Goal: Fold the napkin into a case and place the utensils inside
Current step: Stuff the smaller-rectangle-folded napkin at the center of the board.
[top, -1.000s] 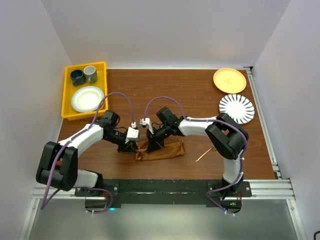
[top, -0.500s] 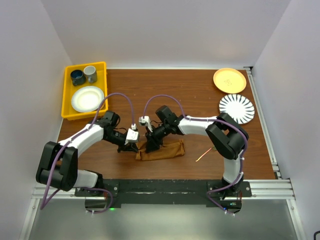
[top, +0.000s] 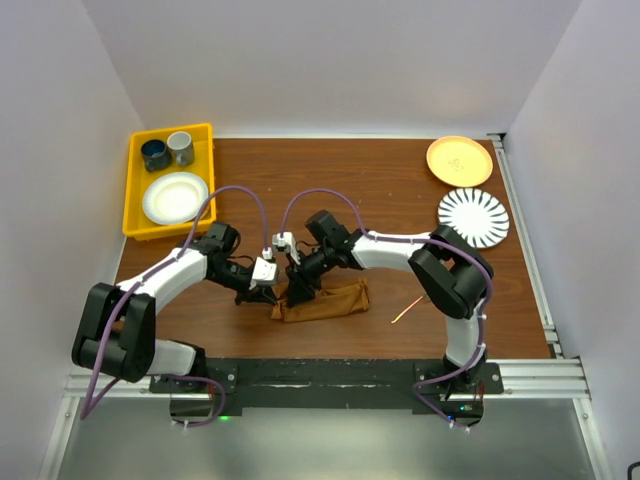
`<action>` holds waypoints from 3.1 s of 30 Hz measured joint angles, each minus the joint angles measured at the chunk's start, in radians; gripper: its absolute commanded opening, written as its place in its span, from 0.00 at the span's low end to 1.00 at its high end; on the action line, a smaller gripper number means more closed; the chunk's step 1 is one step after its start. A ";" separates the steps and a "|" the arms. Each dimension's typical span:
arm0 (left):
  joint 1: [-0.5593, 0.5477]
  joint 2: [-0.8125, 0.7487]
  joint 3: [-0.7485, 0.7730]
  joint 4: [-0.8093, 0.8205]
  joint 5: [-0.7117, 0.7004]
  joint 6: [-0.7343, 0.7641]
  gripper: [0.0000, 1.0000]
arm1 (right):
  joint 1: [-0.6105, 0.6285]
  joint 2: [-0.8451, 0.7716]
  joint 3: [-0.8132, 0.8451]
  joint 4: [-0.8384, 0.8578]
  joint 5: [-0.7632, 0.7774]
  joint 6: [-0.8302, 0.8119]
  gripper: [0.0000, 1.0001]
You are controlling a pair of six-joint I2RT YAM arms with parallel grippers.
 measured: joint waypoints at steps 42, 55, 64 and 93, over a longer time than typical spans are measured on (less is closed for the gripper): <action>-0.108 -0.200 -0.167 0.487 -0.230 -0.472 0.47 | -0.009 -0.010 -0.053 0.013 -0.019 0.100 0.00; -0.122 -0.143 -0.164 0.488 -0.191 -0.417 0.43 | -0.009 -0.010 -0.057 0.014 -0.019 0.100 0.00; -0.138 -0.086 -0.158 0.489 -0.185 -0.391 0.30 | -0.009 -0.010 -0.057 0.014 -0.019 0.100 0.00; -0.097 -0.071 -0.135 0.481 -0.203 -0.427 0.13 | -0.077 -0.018 -0.075 0.000 -0.016 0.136 0.00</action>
